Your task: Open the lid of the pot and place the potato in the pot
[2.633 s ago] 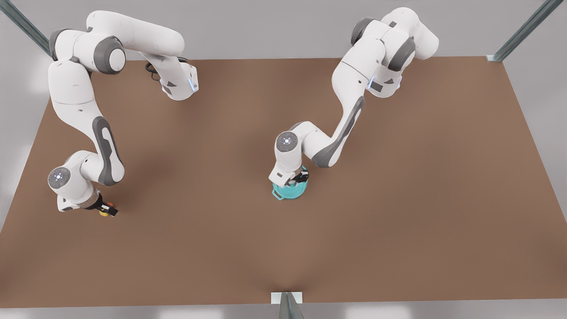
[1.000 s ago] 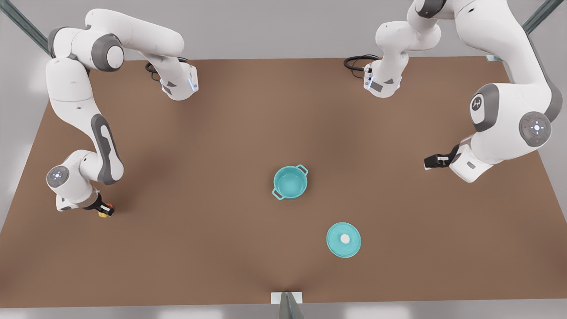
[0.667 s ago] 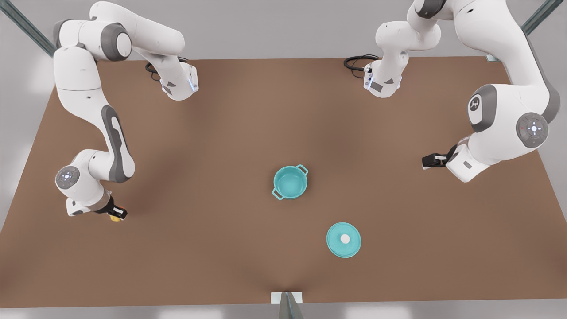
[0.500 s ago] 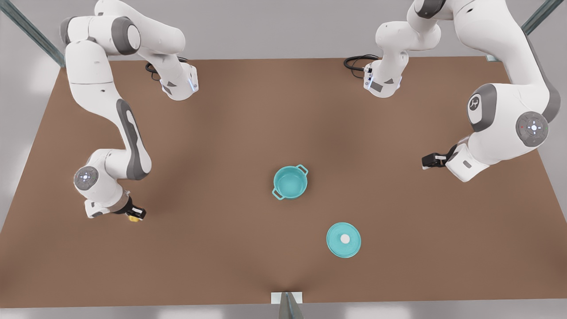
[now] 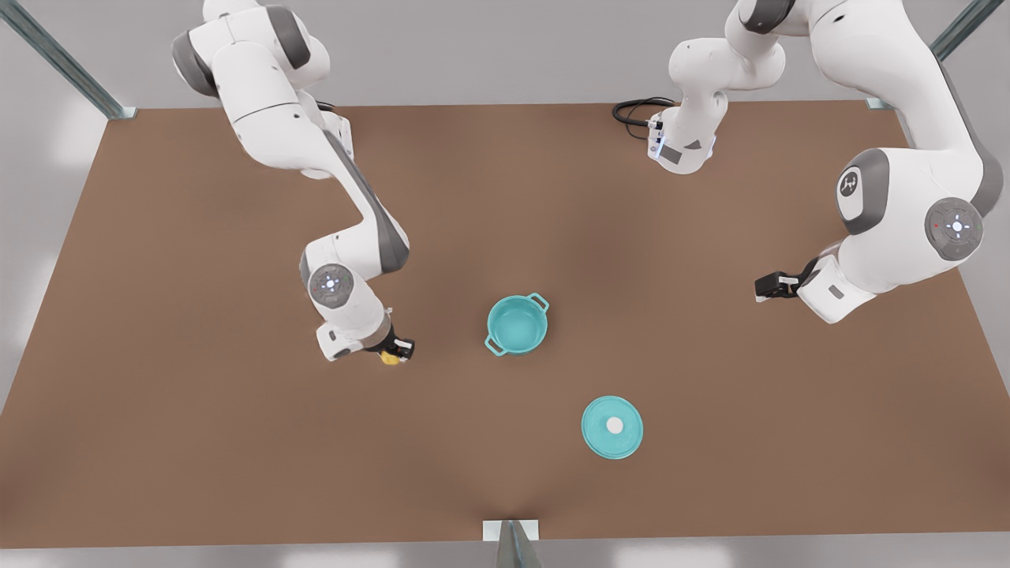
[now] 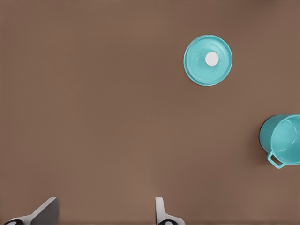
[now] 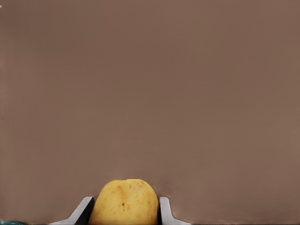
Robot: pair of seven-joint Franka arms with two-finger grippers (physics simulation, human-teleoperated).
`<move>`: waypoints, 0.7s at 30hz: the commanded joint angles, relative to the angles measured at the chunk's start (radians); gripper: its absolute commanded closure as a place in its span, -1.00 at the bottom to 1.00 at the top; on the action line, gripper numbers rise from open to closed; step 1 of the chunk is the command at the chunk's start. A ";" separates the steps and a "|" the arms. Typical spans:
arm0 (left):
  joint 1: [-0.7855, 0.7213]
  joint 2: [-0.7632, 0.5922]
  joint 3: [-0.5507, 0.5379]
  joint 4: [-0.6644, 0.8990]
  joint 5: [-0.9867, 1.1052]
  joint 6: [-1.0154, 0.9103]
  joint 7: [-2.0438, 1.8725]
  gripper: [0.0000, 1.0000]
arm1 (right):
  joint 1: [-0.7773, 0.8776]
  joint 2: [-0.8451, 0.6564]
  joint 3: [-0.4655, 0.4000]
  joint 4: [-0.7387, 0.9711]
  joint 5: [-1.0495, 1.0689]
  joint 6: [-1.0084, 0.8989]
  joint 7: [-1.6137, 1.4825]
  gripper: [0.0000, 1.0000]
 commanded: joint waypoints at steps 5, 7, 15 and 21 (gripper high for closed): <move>-0.003 -0.001 -0.002 0.001 0.007 0.000 0.016 -1.00 | 0.139 0.103 -0.001 0.215 0.007 -0.161 0.804 -0.14; -0.005 -0.001 0.000 0.001 0.009 0.000 0.014 -1.00 | 0.189 0.163 -0.003 0.306 0.003 -0.207 0.872 -0.15; -0.008 -0.001 -0.002 0.001 0.010 0.000 0.014 -1.00 | 0.319 0.313 -0.007 0.439 0.000 -0.199 0.994 -0.15; -0.009 -0.001 -0.002 0.001 0.012 0.000 0.014 -1.00 | 0.327 0.376 -0.018 0.487 -0.002 -0.187 0.999 -0.15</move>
